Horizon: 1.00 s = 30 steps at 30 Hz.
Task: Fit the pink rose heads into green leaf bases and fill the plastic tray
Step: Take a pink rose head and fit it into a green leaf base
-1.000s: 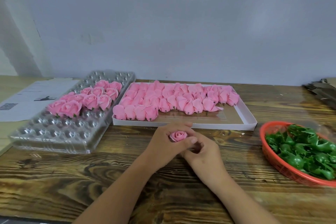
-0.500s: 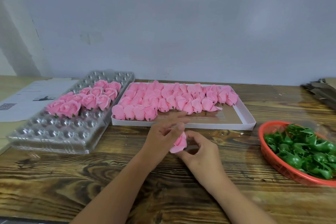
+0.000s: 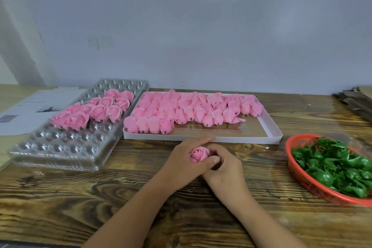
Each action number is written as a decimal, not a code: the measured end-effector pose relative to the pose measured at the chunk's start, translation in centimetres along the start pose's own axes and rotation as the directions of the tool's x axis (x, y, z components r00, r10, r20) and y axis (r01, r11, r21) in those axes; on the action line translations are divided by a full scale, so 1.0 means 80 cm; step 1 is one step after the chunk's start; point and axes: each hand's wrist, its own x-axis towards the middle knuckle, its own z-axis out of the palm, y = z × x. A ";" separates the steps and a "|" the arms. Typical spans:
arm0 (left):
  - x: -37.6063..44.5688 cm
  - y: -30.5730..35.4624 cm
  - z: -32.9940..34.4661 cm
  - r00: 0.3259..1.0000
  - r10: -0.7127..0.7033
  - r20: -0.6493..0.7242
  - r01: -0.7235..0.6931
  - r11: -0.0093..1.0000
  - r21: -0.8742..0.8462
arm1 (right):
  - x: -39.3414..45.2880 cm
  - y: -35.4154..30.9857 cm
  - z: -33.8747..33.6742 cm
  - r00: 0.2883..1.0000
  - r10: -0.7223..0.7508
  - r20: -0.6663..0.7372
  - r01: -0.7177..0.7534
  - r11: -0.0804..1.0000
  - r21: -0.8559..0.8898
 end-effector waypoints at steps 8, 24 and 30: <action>0.001 0.006 -0.006 0.996 0.046 -0.077 -0.060 0.980 -0.190 | 0.006 0.000 0.001 0.997 0.072 0.001 -0.070 0.973 0.222; 0.002 0.001 -0.006 1.000 0.012 0.002 -0.012 0.999 0.029 | -0.001 0.003 0.001 0.999 -0.026 0.044 0.024 0.999 0.036; 0.001 -0.004 -0.010 0.990 -0.076 0.116 0.090 0.989 -0.119 | 0.006 0.002 -0.002 0.995 0.087 -0.046 -0.070 0.956 0.286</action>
